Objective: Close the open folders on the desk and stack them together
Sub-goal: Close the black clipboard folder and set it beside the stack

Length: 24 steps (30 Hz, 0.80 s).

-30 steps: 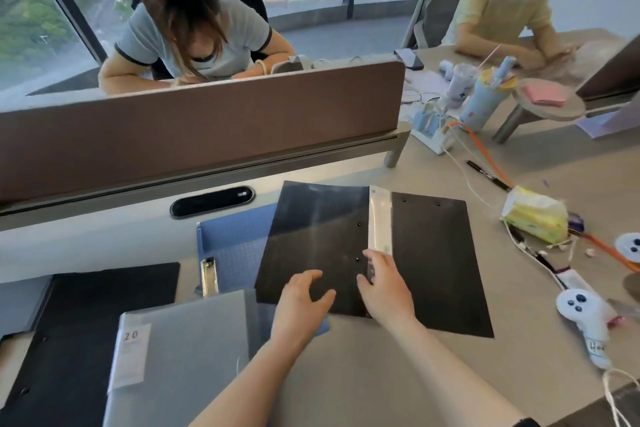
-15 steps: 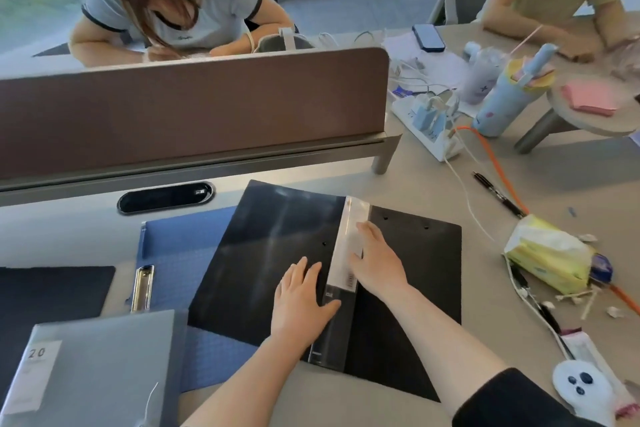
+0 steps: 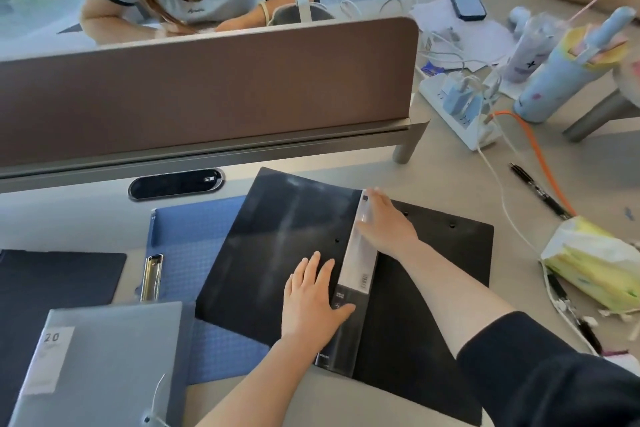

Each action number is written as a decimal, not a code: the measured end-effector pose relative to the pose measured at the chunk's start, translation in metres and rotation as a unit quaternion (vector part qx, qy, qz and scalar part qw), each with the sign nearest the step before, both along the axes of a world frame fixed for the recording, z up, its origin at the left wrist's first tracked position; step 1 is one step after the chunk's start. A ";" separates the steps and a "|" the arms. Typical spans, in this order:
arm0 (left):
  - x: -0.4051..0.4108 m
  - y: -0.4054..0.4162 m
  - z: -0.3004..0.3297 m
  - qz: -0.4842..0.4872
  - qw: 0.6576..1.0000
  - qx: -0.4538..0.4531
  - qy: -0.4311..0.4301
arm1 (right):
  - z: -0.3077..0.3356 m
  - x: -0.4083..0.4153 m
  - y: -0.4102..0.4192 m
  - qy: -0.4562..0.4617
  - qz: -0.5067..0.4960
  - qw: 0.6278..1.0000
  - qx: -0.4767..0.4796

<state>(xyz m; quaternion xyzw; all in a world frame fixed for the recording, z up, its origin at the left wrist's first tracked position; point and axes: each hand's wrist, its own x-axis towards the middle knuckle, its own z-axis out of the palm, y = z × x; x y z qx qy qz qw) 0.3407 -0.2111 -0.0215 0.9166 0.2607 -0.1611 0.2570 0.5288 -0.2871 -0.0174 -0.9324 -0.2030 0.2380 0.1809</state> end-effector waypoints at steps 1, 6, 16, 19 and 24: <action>0.000 0.000 0.000 0.000 1.000 -0.001 0.000 | -0.001 0.001 0.001 0.002 -0.002 1.000 0.004; -0.001 0.002 -0.001 0.005 1.000 -0.010 -0.007 | 0.007 0.012 0.006 -0.019 -0.011 0.999 0.030; -0.010 -0.005 0.005 0.023 0.999 -0.026 -0.019 | 0.027 0.010 -0.001 -0.043 -0.064 0.996 0.041; -0.016 -0.007 0.010 0.020 0.999 -0.027 -0.028 | 0.036 0.002 -0.004 -0.039 -0.086 0.994 0.046; -0.028 -0.010 0.020 0.027 0.996 -0.039 -0.074 | 0.064 -0.016 -0.008 -0.040 -0.113 0.989 0.090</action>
